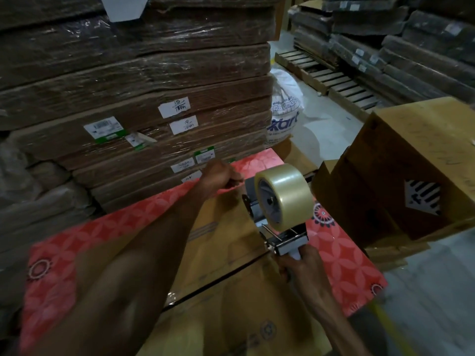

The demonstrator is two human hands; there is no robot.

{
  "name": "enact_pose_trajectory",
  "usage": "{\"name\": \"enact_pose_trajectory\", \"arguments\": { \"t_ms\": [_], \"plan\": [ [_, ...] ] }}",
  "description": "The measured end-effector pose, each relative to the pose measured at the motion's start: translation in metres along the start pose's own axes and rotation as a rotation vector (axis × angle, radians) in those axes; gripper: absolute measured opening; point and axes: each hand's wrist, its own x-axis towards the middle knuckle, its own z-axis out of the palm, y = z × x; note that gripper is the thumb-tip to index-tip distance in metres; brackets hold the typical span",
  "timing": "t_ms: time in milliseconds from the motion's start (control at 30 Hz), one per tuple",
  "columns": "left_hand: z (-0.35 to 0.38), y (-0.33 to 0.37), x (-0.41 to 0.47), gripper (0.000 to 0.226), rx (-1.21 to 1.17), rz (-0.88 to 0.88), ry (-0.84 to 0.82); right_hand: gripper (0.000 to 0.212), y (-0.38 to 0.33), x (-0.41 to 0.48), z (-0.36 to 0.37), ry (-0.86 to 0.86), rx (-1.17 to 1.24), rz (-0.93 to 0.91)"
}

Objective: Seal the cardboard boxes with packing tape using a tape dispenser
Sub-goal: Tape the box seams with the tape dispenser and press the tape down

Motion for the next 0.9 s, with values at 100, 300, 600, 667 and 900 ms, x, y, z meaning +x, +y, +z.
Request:
{"name": "enact_pose_trajectory", "arguments": {
  "t_ms": [100, 300, 600, 667, 900],
  "plan": [
    [0.014, -0.004, 0.01, 0.009, 0.103, 0.068, 0.051, 0.023, -0.001, 0.001, 0.003, 0.032, 0.035, 0.05],
    [0.023, -0.023, 0.039, 0.014, 0.26, 0.112, 0.018, 0.038, 0.004, -0.005, 0.005, 0.065, 0.012, 0.132],
    [0.029, -0.05, 0.05, 0.043, 0.227, 0.199, 0.13, 0.018, 0.005, 0.006, 0.015, 0.041, 0.023, 0.111],
    [0.028, -0.053, 0.051, 0.036, 0.21, 0.194, 0.139, 0.021, 0.007, 0.006, 0.018, 0.041, 0.026, 0.095],
    [0.029, -0.051, 0.061, 0.018, 0.187, 0.186, 0.106, 0.019, -0.002, 0.009, 0.021, 0.028, 0.029, 0.042]
  ]
}}
